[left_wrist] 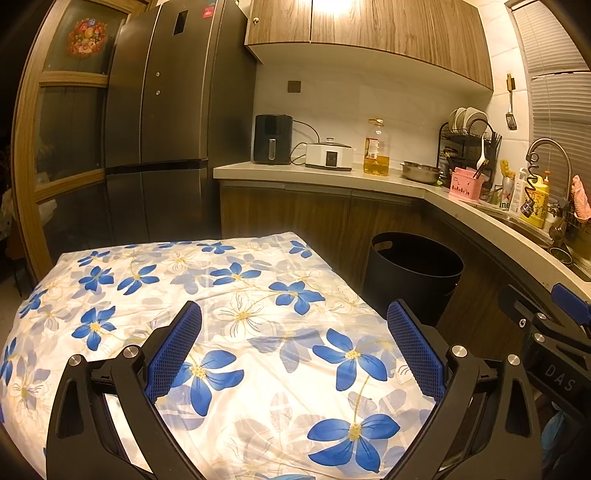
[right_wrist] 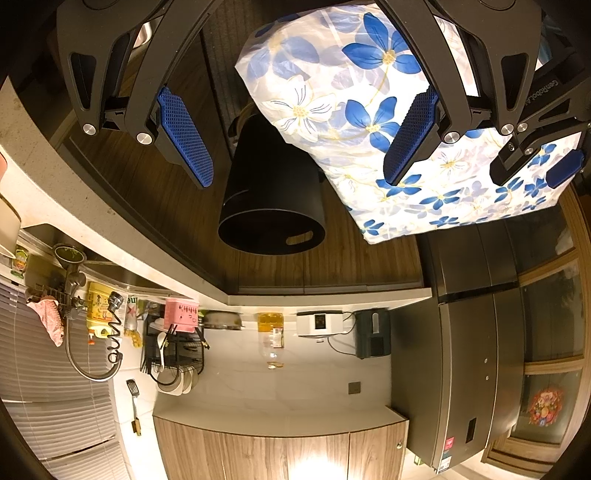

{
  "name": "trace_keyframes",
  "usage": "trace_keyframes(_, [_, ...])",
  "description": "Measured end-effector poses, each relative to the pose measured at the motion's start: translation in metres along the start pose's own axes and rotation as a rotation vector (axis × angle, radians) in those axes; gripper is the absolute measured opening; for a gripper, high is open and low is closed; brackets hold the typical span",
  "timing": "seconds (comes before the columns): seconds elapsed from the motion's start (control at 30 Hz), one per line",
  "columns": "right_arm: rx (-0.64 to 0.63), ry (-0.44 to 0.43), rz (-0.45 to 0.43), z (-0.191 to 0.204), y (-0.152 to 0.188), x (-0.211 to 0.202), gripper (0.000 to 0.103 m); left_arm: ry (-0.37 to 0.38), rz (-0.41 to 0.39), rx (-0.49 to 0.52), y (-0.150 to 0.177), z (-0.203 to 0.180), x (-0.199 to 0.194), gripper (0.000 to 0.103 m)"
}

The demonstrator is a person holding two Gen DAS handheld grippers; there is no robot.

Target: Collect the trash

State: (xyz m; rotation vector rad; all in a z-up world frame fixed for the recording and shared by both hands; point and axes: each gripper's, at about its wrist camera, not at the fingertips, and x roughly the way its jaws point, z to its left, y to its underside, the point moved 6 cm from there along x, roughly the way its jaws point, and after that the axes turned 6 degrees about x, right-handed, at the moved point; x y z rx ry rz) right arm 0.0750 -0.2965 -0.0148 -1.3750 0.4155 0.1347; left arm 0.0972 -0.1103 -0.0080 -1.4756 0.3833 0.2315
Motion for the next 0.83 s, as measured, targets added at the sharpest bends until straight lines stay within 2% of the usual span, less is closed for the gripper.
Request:
trace_keyframes(0.13, [0.0, 0.0, 0.003, -0.0004, 0.0018, 0.0006, 0.092, 0.018, 0.003, 0.013, 0.0003, -0.0032, 0.0002, 0.096])
trace_keyframes(0.27, [-0.001, -0.001, 0.003, -0.0001, 0.0019, 0.0009, 0.092, 0.017, 0.008, 0.018, 0.0018, -0.0047, 0.0024, 0.089])
trace_keyframes(0.43, [0.003, 0.004, 0.009, -0.0024, 0.0029, 0.0027, 0.092, -0.004, 0.003, 0.043, 0.0025, -0.0063, 0.0039, 0.064])
trace_keyframes(0.47, [0.003, 0.005, 0.009, -0.0025, 0.003, 0.0023, 0.092, -0.002, 0.006, 0.05, 0.0028, -0.007, 0.0048, 0.055])
trace_keyframes(0.5, [0.003, 0.006, 0.008, -0.0027, 0.0032, 0.002, 0.092, 0.002, 0.008, 0.05, 0.0032, -0.0073, 0.0051, 0.054])
trace_keyframes(0.57, [0.002, 0.003, 0.007, -0.0027, 0.0022, 0.0027, 0.092, 0.002, 0.007, 0.052, 0.0032, -0.0074, 0.0051, 0.055])
trace_keyframes(0.6, [0.001, 0.004, 0.006, -0.0028, 0.0023, 0.0022, 0.092, -0.012, 0.013, 0.062, 0.0038, -0.0077, 0.0055, 0.066])
trace_keyframes(0.67, [0.001, 0.003, 0.008, -0.0029, 0.0024, 0.0029, 0.092, -0.015, 0.016, 0.064, 0.0049, -0.0077, 0.0051, 0.08])
trace_keyframes(0.83, [0.003, 0.0, 0.013, -0.003, 0.0025, 0.0034, 0.092, -0.036, 0.001, 0.062, 0.0039, -0.0064, 0.0012, 0.095])
